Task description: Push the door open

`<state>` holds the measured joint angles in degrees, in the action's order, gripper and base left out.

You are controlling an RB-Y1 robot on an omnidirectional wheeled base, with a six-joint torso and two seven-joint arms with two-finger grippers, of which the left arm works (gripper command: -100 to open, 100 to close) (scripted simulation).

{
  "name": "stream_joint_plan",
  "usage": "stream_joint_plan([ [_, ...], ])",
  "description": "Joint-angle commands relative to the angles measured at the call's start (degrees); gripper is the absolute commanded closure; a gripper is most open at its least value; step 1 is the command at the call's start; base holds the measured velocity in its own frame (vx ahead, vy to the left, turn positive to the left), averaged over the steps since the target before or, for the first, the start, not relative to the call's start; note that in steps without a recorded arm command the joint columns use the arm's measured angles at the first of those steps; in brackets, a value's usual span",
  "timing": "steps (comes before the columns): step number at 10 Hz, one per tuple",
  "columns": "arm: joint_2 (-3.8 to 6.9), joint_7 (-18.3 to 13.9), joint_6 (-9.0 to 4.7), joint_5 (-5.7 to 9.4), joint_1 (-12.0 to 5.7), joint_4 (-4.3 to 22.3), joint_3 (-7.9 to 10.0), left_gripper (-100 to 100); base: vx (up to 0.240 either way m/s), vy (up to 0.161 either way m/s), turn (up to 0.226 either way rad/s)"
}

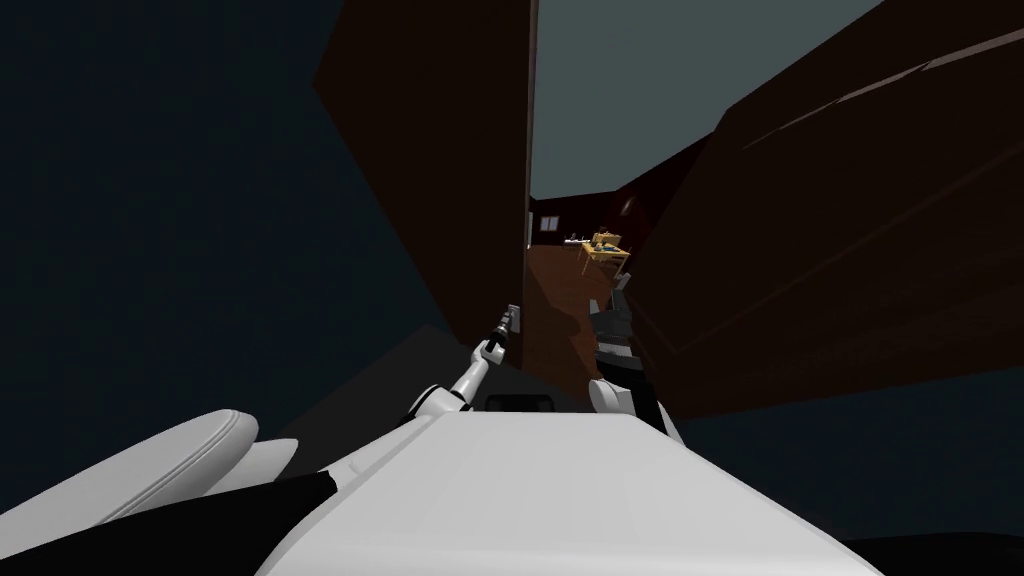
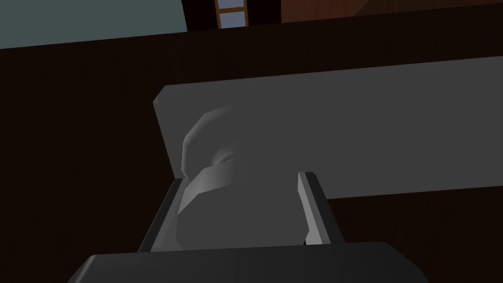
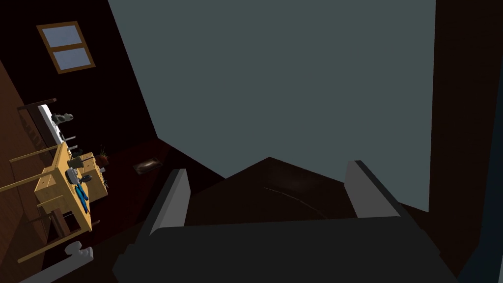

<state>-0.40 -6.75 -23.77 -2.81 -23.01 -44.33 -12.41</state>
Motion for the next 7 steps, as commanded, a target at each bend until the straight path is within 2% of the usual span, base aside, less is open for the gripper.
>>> stream_joint_plan([
  [1,1.17,0.4,-0.2,0.24,-0.17,-0.9,1.17,100,0.186,-0.116,0.068],
  [3,1.91,0.7,-0.19,0.47,-0.17,-0.9,2.13,100,0.171,-0.129,0.037],
  [5,1.91,0.7,-0.19,0.47,-0.17,-0.9,2.13,100,0.062,-0.057,0.019],
  [6,2.6,1.0,-0.18,0.73,-0.16,-0.8,3.21,100,0.096,-0.087,0.115],
  [7,2.8,1.2,-0.18,0.83,-0.16,-0.8,3.61,100,0.148,-0.118,0.112],
])
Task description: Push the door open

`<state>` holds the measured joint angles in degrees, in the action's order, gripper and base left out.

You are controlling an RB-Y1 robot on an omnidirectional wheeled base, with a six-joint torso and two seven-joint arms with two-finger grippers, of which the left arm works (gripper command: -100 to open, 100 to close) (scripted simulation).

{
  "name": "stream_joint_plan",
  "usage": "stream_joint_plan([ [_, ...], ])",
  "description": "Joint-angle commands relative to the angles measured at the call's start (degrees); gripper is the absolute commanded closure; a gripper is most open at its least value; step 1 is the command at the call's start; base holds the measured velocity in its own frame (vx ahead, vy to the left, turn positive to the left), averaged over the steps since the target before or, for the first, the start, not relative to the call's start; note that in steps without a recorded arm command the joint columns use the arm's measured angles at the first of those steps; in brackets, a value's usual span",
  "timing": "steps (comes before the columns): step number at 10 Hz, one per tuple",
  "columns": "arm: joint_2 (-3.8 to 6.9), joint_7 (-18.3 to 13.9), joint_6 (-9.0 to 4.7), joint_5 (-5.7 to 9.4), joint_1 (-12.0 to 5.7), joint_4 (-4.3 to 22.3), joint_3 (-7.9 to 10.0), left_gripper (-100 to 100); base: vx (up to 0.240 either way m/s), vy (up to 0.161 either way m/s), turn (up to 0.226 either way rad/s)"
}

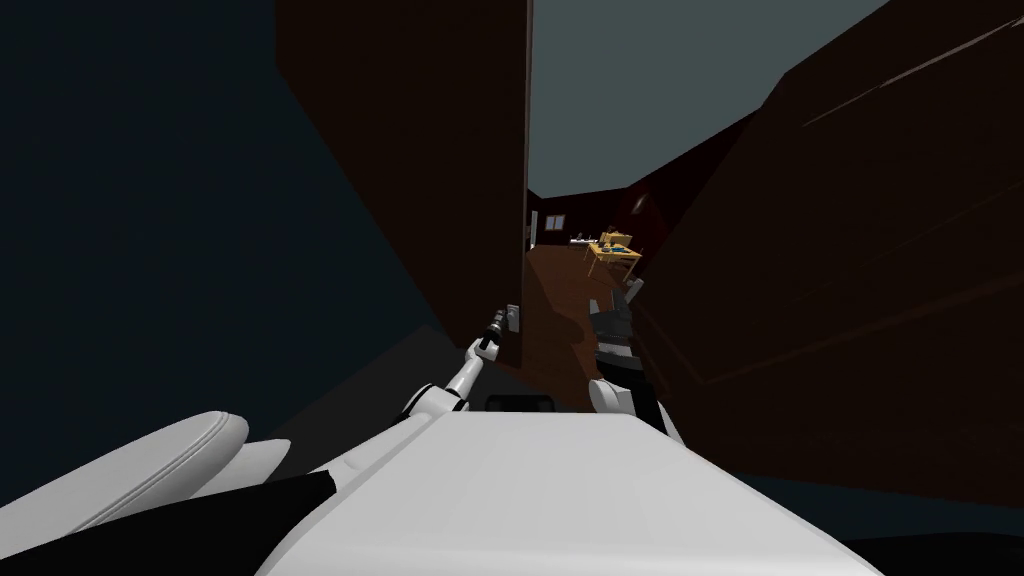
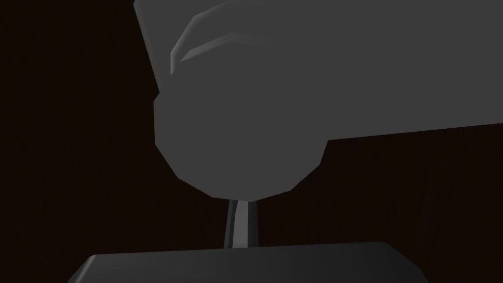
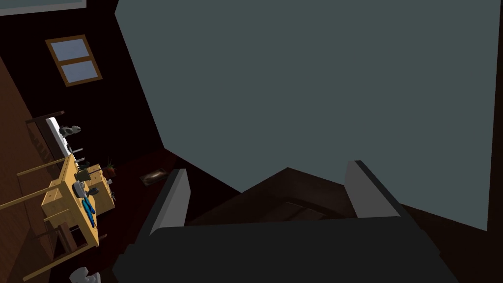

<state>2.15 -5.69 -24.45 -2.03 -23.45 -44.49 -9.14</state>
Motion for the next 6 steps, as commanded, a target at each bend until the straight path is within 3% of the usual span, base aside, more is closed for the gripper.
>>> stream_joint_plan([
  [1,0.66,0.4,0.5,0.25,0.28,-0.5,1.14,100,0.146,-0.141,0.054],
  [2,0.94,-0.1,0.4,0.19,0.33,-0.6,0.35,-100,-0.057,-0.075,0.043],
  [6,0.91,-0.6,0.55,0.27,0.48,-0.8,-0.23,-100,-0.192,0.053,-0.005],
])
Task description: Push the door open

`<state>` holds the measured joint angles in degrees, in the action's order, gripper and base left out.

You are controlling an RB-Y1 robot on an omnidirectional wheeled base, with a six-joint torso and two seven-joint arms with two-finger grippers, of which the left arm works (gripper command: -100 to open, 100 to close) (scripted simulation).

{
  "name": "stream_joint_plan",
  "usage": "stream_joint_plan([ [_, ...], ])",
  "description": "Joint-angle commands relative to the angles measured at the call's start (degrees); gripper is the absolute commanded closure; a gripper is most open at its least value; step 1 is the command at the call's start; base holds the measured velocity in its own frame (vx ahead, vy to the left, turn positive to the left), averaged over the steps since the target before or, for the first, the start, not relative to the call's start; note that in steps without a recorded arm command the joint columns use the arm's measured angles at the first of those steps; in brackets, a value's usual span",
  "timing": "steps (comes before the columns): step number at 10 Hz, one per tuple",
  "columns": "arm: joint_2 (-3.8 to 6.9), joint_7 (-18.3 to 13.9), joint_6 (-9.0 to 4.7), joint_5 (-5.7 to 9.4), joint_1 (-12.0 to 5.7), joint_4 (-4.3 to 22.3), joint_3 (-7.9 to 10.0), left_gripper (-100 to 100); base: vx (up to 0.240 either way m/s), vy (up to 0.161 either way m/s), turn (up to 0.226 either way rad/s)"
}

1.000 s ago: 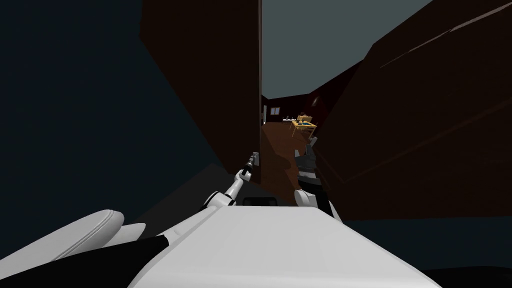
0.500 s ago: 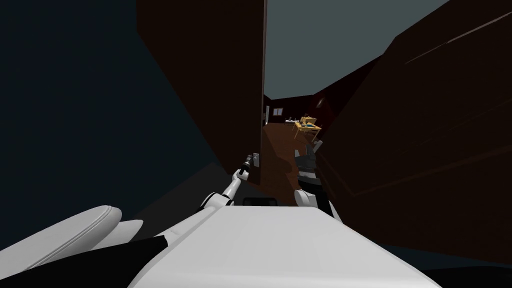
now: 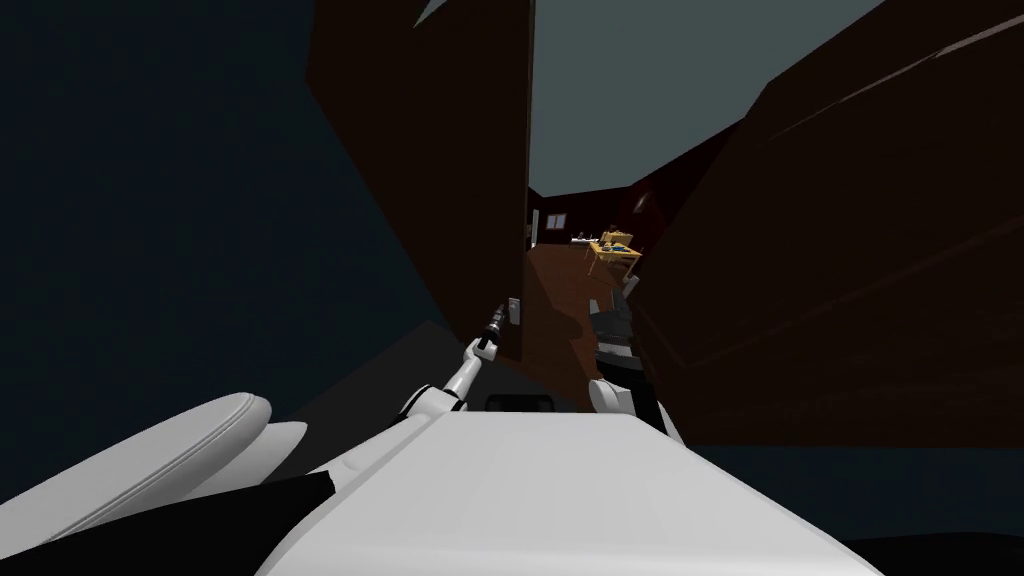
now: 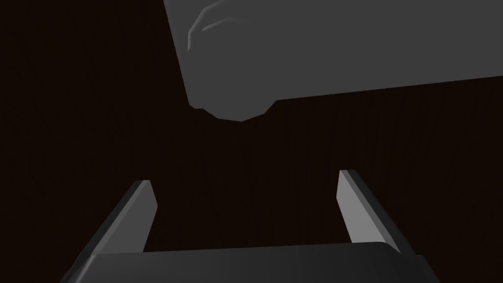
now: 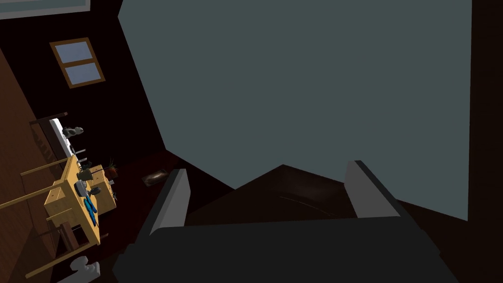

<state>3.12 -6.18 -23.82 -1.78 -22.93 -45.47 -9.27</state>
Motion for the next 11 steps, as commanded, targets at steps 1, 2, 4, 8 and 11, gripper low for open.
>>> stream_joint_plan([
  [1,-0.27,-0.3,-0.03,0.05,0.01,0.1,-0.28,-100,-0.204,0.027,0.007],
  [2,-0.57,-0.4,0.02,0.08,0.05,0.0,-0.46,-100,-0.23,0.027,0.004],
  [4,-1.81,-0.8,0.14,0.14,0.17,-0.2,-0.91,-100,-0.223,0.027,0.006],
  [8,-1.12,-0.6,-0.2,0.17,0.35,-0.1,-0.75,-100,-0.017,-0.016,-0.011],
  [11,-0.64,-0.5,-0.44,0.22,0.29,0.1,-0.44,-100,0.174,-0.049,-0.016],
])
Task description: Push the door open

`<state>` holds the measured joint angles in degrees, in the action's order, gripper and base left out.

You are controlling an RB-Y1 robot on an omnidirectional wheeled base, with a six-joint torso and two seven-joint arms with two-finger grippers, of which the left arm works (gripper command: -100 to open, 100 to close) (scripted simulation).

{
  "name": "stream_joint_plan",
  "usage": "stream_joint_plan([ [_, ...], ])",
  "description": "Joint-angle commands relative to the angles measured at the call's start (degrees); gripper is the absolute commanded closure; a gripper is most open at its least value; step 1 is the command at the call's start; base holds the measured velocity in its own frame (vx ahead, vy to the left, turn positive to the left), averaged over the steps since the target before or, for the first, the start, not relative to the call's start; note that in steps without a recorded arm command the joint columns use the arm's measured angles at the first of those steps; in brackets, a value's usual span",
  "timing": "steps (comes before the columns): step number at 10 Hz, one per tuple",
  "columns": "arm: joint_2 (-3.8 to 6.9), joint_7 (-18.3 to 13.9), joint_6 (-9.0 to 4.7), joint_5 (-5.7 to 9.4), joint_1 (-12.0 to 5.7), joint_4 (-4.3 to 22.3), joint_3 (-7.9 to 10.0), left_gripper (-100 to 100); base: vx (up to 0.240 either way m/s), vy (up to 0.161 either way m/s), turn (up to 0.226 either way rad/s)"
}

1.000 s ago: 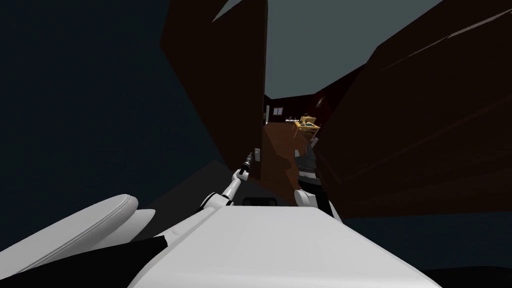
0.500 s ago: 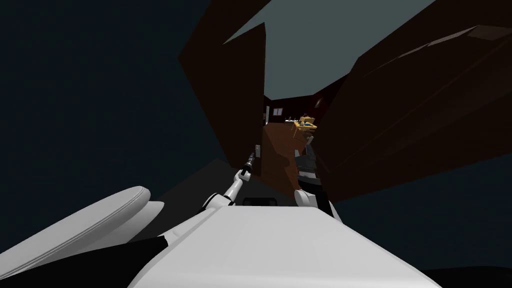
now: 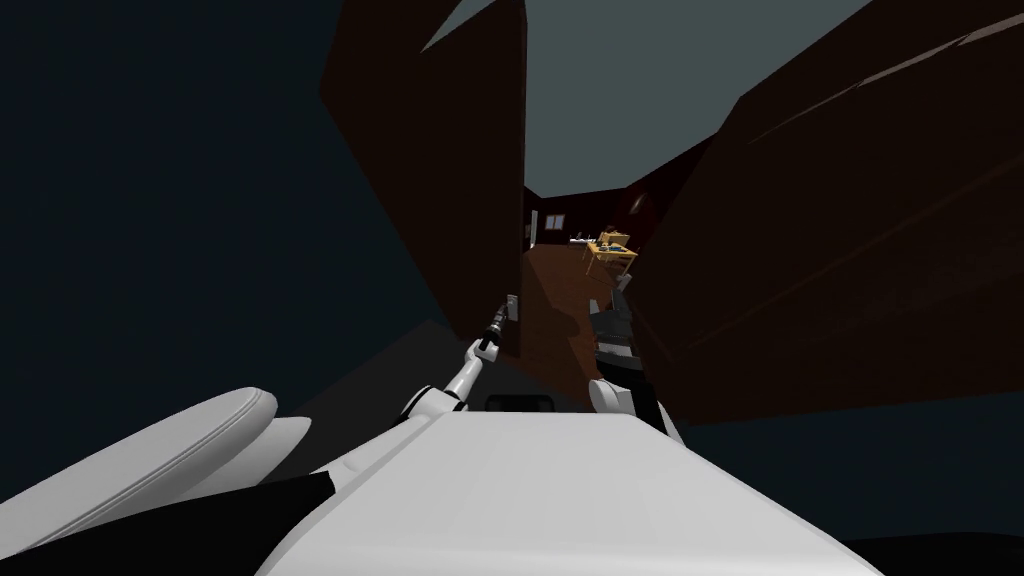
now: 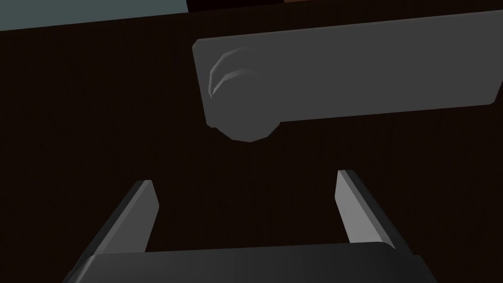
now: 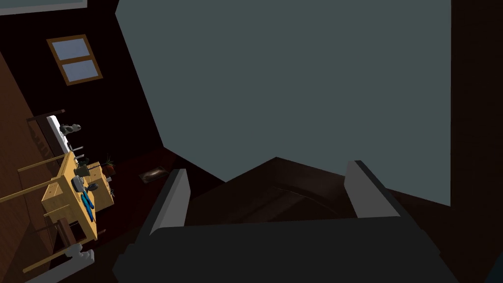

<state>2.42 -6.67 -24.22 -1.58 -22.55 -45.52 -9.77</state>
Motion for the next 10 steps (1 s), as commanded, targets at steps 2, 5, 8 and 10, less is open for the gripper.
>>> stream_joint_plan([
  [2,-0.17,0.1,-0.23,0.06,-0.13,0.2,0.31,-100,0.171,-0.066,-0.015],
  [5,-0.68,0.2,-0.15,0.08,-0.06,0.0,0.45,-100,0.147,-0.043,-0.018],
  [8,-0.68,0.2,-0.15,0.08,-0.06,0.0,0.45,100,-0.023,0.009,-0.003],
  [10,-0.68,0.2,-0.15,0.08,-0.06,0.0,0.45,100,-0.012,0.004,0.003],
])
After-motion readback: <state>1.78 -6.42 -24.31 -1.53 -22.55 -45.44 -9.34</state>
